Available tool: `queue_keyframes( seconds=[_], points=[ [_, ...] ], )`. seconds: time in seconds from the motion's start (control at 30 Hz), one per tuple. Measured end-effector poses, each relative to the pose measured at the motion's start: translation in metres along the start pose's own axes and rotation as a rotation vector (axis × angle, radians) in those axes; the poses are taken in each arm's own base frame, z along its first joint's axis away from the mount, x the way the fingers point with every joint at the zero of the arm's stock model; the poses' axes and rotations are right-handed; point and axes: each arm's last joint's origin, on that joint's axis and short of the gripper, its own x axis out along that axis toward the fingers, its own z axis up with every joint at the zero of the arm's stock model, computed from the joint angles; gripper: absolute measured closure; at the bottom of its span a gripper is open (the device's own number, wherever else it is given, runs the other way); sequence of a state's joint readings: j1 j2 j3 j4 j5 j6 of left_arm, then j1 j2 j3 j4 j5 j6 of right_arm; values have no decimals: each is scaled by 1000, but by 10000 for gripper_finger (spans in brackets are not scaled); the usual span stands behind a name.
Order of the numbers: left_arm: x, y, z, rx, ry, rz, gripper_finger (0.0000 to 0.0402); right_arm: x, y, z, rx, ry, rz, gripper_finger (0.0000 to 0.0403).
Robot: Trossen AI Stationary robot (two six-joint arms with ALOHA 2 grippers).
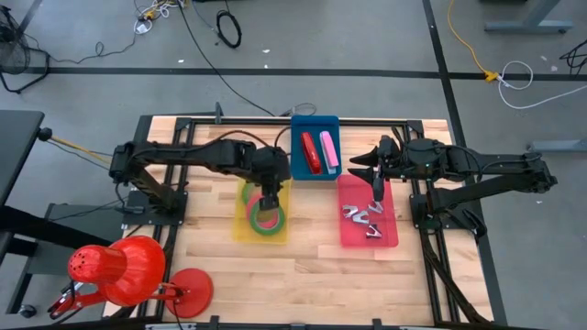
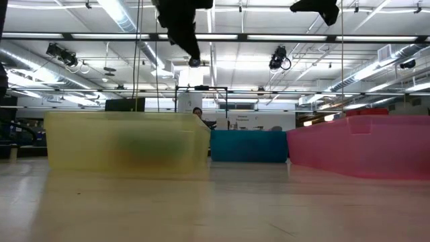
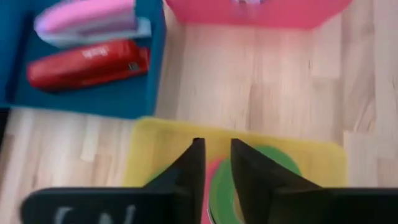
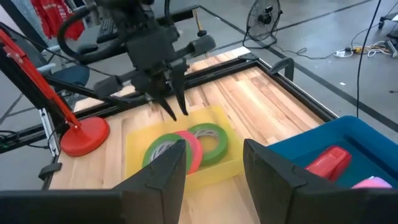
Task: Pick and place Stapler, Stapler remover, tape
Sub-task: Return to Home Position
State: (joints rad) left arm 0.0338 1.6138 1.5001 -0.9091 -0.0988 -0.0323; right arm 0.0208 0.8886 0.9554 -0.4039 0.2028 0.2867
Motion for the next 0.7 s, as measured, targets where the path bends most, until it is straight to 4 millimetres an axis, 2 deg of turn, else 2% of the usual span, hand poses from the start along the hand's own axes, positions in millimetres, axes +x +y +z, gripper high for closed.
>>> queue_keyframes(
  seconds=[0.27, 0.57, 0.7],
  points=[
    [-17, 8, 15, -20, -80, 35, 371, -14, 0, 11, 34, -120, 37, 264],
    [-25, 8, 21, -23, -111, 49, 378, -49, -7, 13, -50, -190, 24, 348],
    [-25, 8, 21, -23, -110, 49, 377, -56, -9, 10, -86, -176, 29, 380]
  ],
)
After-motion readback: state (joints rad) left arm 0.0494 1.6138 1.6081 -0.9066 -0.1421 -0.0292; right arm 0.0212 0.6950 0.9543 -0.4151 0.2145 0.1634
